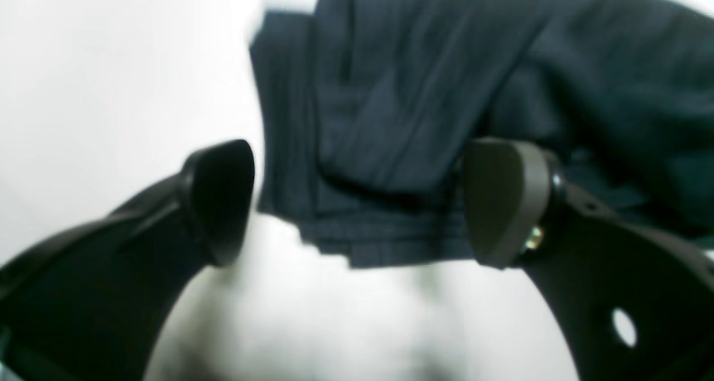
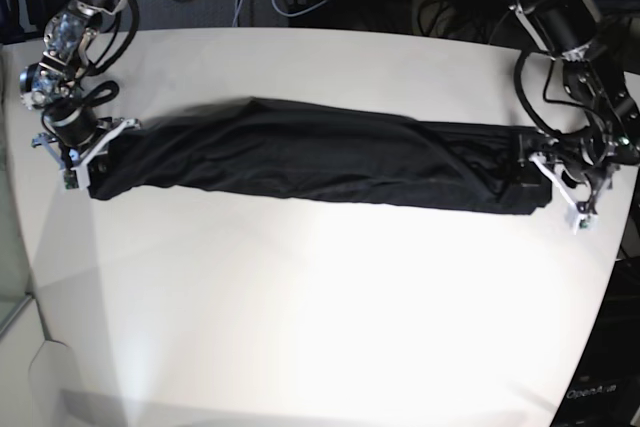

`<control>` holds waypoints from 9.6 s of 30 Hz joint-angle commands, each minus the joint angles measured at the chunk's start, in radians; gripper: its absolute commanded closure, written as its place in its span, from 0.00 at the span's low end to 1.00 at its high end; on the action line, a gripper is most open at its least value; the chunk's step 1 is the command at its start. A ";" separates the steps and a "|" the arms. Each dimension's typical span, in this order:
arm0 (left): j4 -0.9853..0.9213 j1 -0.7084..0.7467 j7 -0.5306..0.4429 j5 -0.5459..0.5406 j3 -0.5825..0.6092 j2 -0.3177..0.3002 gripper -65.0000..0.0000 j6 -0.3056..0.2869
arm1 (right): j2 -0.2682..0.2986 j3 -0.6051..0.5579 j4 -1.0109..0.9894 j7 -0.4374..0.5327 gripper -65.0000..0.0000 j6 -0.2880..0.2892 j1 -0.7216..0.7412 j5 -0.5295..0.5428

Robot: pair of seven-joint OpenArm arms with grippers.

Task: Fold the T-shirt properly
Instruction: 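Regrasp the strip end with the left gripper and pull it taut, then hold both strip ends and stretch the shirt straight between grippers, then lift the strip end with the left gripper and carry it toward the right gripper, then lay the held end over the strip's middle with the left gripper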

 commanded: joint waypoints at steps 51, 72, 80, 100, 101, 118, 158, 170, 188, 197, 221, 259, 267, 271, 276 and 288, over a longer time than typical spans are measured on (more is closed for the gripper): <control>-0.180 -0.075 -0.060 -0.007 -0.037 -0.066 0.14 -0.002 | 0.003 -0.035 0.005 -0.029 0.92 -0.001 0.002 -0.019; -0.364 -0.075 -0.188 -0.004 -0.039 -0.092 0.14 -0.002 | 0.006 -0.035 0.005 -0.029 0.92 -0.001 0.002 -0.019; -0.370 -0.069 -0.159 -0.006 -0.019 -0.072 0.14 -0.002 | 0.006 -0.035 0.005 -0.029 0.92 -0.001 0.002 -0.019; -0.359 0.024 -0.067 -0.016 0.029 -0.008 0.15 -0.002 | 0.003 -0.035 0.005 -0.029 0.92 -0.001 0.013 -0.019; -0.361 0.024 -0.069 -0.016 0.029 -0.008 0.15 -0.002 | 0.003 -0.035 0.005 -0.029 0.92 -0.001 0.013 -0.019; -0.370 0.037 -0.073 -0.015 0.104 0.020 0.34 -0.002 | 0.003 -0.035 0.005 -0.029 0.92 -0.001 0.031 -0.019; 0.132 0.057 0.091 -0.015 0.078 0.073 0.98 -0.002 | 0.003 -0.035 0.005 -0.029 0.92 -0.001 0.028 -0.019; 0.417 0.057 0.206 -0.006 0.083 0.150 0.98 -0.002 | 0.003 -0.035 0.005 -0.031 0.92 -0.001 0.030 -0.019; 0.532 0.090 0.243 -0.001 0.207 0.268 0.98 -0.002 | 0.003 -0.035 0.005 -0.034 0.92 -0.001 0.028 -0.019; 0.531 0.118 0.184 -0.003 0.383 0.305 0.98 -0.002 | 0.003 -0.035 0.005 -0.034 0.92 -0.001 0.026 -0.019; 0.520 0.129 0.178 -0.009 0.531 0.379 0.98 0.023 | 0.006 -0.036 0.005 -0.032 0.92 -0.001 0.030 -0.019; 0.314 0.081 0.080 -0.365 0.620 0.379 0.98 0.249 | 0.008 -0.092 0.005 -0.031 0.92 -0.001 0.025 -0.019; 0.307 0.077 0.079 -0.365 0.618 0.379 0.98 0.249 | 0.008 -0.092 0.005 -0.031 0.92 -0.001 0.023 -0.019; 0.305 0.077 0.079 -0.365 0.618 0.379 0.97 0.249 | 0.008 -0.092 0.005 -0.031 0.92 -0.001 0.023 -0.019; 0.305 0.077 0.079 -0.365 0.618 0.379 0.65 0.247 | 0.008 -0.092 0.005 -0.031 0.92 -0.001 0.023 -0.019; 0.305 0.077 -0.027 -0.652 0.535 0.313 0.19 0.247 | 0.008 -0.092 0.005 -0.029 0.92 -0.001 0.023 -0.019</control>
